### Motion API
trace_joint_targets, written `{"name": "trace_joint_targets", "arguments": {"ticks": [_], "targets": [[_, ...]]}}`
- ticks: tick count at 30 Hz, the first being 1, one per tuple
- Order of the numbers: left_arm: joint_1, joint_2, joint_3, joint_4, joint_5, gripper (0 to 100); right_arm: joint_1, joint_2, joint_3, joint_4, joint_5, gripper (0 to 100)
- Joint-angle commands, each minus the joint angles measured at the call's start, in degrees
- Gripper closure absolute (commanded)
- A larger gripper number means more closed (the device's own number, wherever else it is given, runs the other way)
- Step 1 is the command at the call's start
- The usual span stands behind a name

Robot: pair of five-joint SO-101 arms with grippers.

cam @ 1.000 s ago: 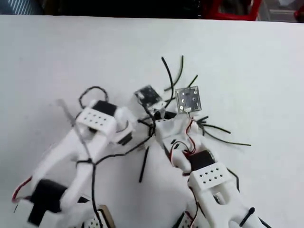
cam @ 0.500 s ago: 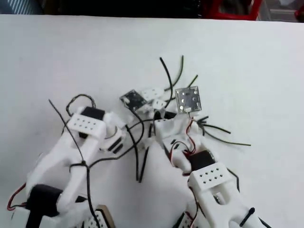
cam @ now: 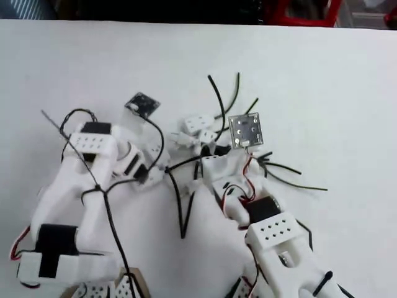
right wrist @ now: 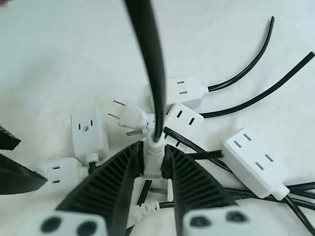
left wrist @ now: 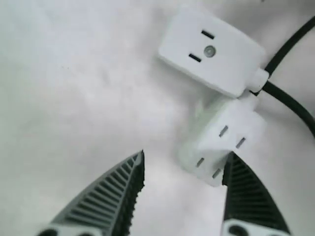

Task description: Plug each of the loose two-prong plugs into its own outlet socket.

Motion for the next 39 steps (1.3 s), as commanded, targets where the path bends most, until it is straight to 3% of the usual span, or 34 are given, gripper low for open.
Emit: {"name": "trace_joint_targets", "arguments": {"ticks": [1, 9, 14, 20, 26, 32, 36, 39], "targets": [[-0.9, 5.6, -3.3, -3.7, 0.2, 74, 0.2, 0.0, -1.8, -1.3, -0.4, 98.2], [-0.5, 6.6, -16.4, 12.1, 0.0, 74, 0.2, 0.0, -1.8, -1.3, -0.2, 98.2], [1.7, 6.7, -17.5, 14.8, -8.3, 74, 0.3, 0.0, -1.8, -1.3, 0.0, 98.2], [5.6, 6.8, -12.0, 12.2, -16.2, 74, 0.3, 0.0, -1.8, -1.3, 0.0, 98.2], [7.8, 7.2, -3.3, -1.4, -16.9, 74, 0.2, 0.0, -1.8, -1.3, 0.0, 98.1], [7.6, 7.2, -2.5, -3.3, -16.4, 75, 0.2, 0.0, -1.7, -1.3, 0.0, 98.1], [8.9, 7.2, -2.5, -3.2, -15.6, 89, 0.4, 0.0, -1.7, -1.3, 0.0, 98.1], [11.7, 6.9, -2.5, -3.2, -7.4, 98, 0.5, 0.0, -1.7, -1.3, 0.0, 98.1]]}}
